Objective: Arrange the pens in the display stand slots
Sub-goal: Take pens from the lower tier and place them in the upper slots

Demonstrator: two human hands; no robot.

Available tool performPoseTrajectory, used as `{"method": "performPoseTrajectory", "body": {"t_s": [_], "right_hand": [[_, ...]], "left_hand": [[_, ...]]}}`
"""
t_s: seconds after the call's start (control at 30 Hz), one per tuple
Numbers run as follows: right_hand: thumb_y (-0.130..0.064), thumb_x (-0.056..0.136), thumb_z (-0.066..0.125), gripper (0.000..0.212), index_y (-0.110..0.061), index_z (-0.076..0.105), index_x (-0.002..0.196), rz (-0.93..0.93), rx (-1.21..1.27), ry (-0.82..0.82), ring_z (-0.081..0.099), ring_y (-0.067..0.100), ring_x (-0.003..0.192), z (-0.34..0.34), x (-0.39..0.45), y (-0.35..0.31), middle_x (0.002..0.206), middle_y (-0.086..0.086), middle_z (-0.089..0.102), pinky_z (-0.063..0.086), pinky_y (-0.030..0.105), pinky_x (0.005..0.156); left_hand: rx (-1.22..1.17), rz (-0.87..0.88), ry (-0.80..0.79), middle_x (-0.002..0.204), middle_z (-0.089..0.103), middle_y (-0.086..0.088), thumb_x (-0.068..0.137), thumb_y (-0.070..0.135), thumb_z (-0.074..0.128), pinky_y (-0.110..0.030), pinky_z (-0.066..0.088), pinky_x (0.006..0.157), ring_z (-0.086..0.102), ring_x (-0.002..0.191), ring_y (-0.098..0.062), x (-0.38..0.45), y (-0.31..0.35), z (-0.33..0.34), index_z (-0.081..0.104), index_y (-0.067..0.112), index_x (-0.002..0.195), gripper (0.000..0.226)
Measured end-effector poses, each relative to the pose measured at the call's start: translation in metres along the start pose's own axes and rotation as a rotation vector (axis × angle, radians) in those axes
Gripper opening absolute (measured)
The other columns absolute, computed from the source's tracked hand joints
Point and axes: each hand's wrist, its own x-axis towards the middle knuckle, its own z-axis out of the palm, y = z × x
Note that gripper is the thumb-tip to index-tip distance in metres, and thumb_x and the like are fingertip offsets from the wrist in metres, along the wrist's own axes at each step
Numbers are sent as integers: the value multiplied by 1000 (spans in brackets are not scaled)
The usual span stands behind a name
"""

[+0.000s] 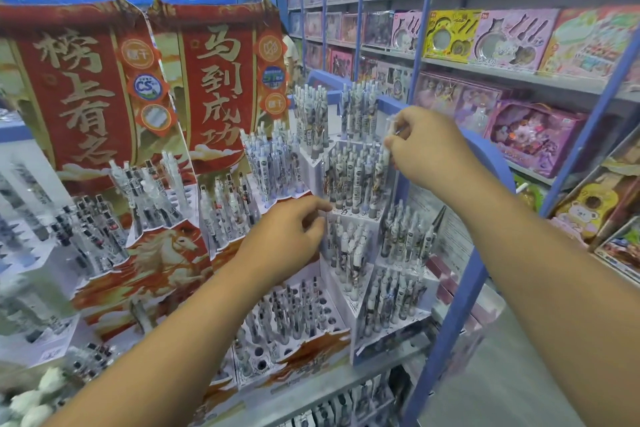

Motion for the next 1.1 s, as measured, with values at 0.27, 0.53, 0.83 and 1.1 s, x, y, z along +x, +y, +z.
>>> {"method": "performPoseTrajectory", "body": {"t_s": [0.27, 0.53, 0.83, 1.1], "right_hand": [[-10, 98, 57, 7, -9, 64, 99, -99, 0, 197, 63, 24, 76, -17, 3, -8, 95, 9, 69, 49, 32, 63], [-8, 95, 61, 7, -11, 66, 99, -158, 312, 143, 76, 29, 76, -39, 51, -42, 90, 13, 73, 65, 39, 70], [-8, 97, 63, 12, -1, 67, 105, -184, 166, -35, 76, 22, 70, -7, 90, -67, 84, 6, 70, 64, 45, 75], [-3, 97, 63, 11, 4, 69, 103, -149, 118, -69, 76, 24, 67, 7, 106, -67, 73, 7, 71, 65, 44, 73]], "left_hand": [[10, 12, 22, 67, 67, 16, 104, 26, 51, -15, 36, 39, 49, 40, -2, -1, 10, -3, 65, 34, 125, 26], [-25, 17, 48, 75, 69, 4, 104, 26, 51, -30, 48, 42, 49, 45, -10, 9, 18, -9, 63, 35, 127, 27], [-32, -4, 51, 84, 68, 4, 103, 26, 52, -33, 50, 49, 52, 50, -8, 16, 25, -12, 54, 34, 139, 37], [-69, -44, 63, 81, 68, 5, 103, 25, 52, -48, 59, 57, 66, 60, -25, 6, 26, -17, 55, 36, 137, 36]]}}
